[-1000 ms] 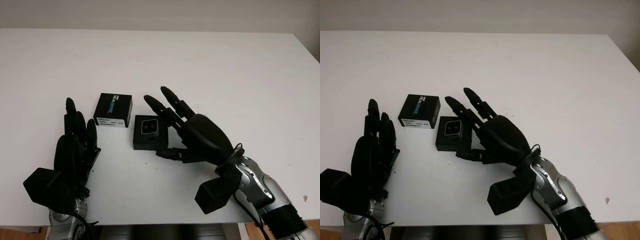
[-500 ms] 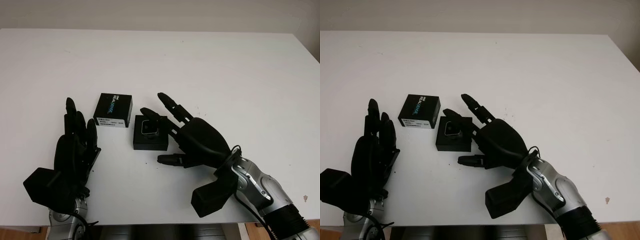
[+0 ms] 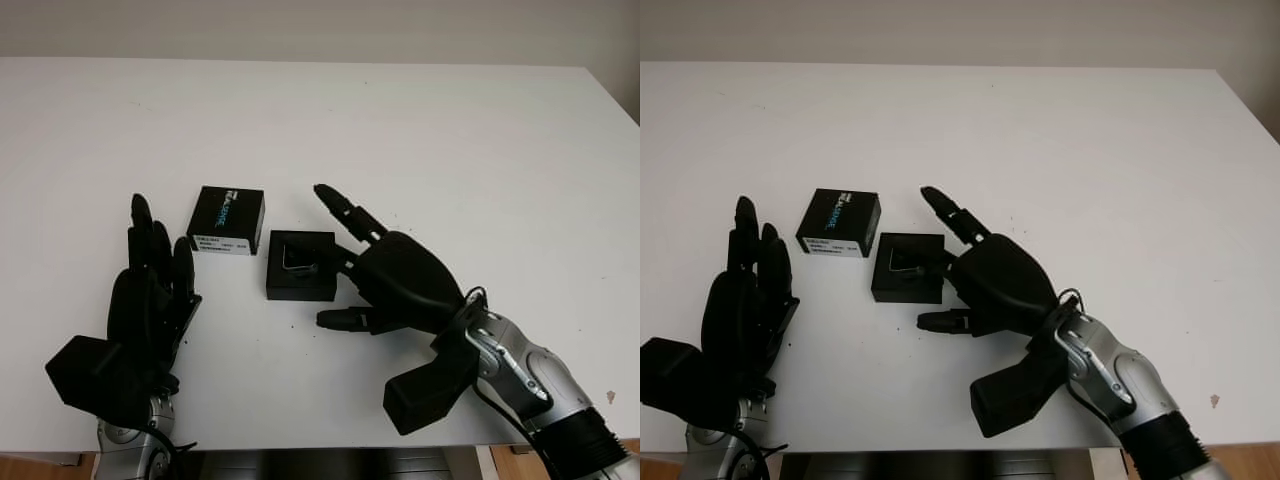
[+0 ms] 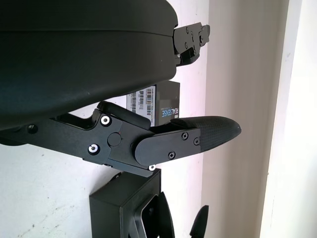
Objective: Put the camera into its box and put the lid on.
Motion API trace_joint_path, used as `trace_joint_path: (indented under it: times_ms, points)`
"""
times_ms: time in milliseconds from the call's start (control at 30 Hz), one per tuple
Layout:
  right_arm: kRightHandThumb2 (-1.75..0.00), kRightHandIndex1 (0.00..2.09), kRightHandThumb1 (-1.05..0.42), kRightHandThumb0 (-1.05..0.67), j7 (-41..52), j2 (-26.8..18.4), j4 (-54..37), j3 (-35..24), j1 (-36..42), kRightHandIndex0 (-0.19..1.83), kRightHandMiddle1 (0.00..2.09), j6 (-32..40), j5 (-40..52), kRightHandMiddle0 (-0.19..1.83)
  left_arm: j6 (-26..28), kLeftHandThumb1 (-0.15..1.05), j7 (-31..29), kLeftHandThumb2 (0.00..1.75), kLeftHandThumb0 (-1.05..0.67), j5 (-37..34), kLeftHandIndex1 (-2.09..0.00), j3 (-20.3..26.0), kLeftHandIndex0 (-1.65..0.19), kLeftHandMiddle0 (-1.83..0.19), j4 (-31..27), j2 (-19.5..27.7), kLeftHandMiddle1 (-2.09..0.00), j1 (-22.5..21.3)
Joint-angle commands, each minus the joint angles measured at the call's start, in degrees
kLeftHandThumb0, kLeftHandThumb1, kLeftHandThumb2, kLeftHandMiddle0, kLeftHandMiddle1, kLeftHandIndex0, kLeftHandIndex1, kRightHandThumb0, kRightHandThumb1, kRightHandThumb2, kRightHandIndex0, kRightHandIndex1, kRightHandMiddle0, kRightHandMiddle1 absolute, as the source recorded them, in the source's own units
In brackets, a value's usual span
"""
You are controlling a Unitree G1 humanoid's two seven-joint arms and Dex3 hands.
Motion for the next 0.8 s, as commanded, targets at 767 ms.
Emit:
trace_joint_path:
  times_ms: [767]
  points:
    - [-0.70, 0.00, -1.05, -0.91, 10.90, -2.19, -3.04, 0.23, 4.51, -0.19, 0.00, 8.02, 1.03, -0.19, -0.27, 1.05, -0.51, 0.58, -0.67, 0.01, -0.03, 0.70, 0.19, 0.19, -1.33, 0.95, -0.03, 1.01]
